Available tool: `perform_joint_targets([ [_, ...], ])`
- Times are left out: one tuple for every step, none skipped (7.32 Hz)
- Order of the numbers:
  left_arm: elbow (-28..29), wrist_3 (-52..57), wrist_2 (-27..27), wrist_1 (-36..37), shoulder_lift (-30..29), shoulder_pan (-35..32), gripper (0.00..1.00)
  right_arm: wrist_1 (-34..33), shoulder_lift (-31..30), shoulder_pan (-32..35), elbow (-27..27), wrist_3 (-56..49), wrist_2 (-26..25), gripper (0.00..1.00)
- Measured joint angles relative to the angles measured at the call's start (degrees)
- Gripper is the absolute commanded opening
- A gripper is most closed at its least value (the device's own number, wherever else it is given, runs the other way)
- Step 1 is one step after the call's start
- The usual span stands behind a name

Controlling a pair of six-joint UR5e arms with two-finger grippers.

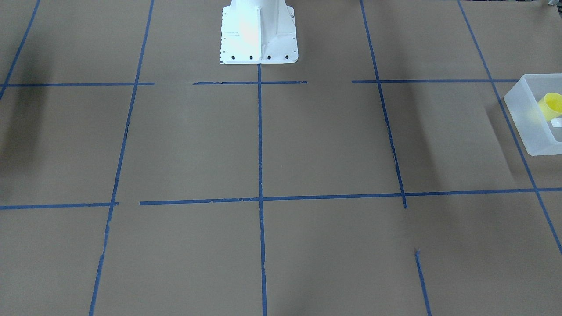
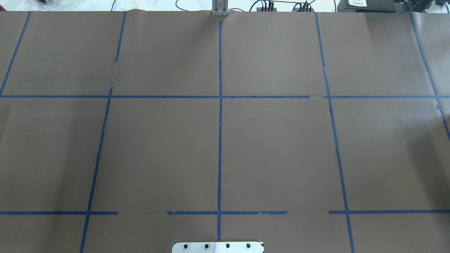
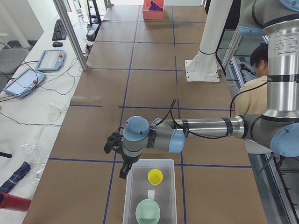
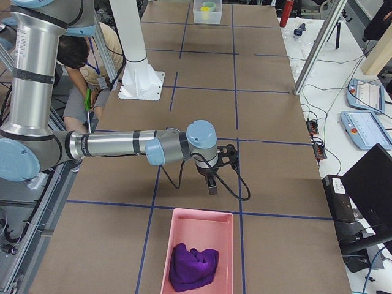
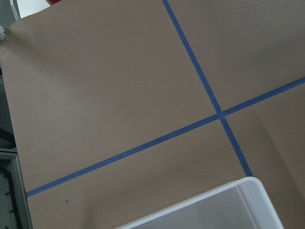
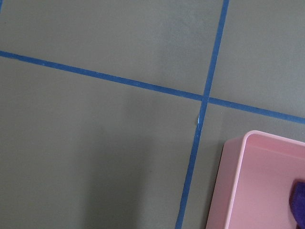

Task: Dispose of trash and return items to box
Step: 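Release the bowl and withdraw the left gripper from the box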

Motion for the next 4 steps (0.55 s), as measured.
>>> perform_joint_targets([
  [-2.5,0.0,-0.9,3.6,1.0,0.3,1.00,-2.3,0.4,-0.3,0.0,0.3,-0.1,1.00],
  [-4.4,0.0,-1.4,5.0,1.8,0.8,1.00,-3.5,0.5,-0.4,0.0,0.6,0.0,1.00],
  [-5.4,0.0,-1.6,5.3,2.1,1.2,1.00,-3.8,0.5,-0.4,0.2,0.8,0.3,1.00],
  [-6.2,-0.1,-1.6,5.4,2.1,1.5,1.00,-3.7,0.5,-0.4,0.5,0.7,0.5,1.00],
])
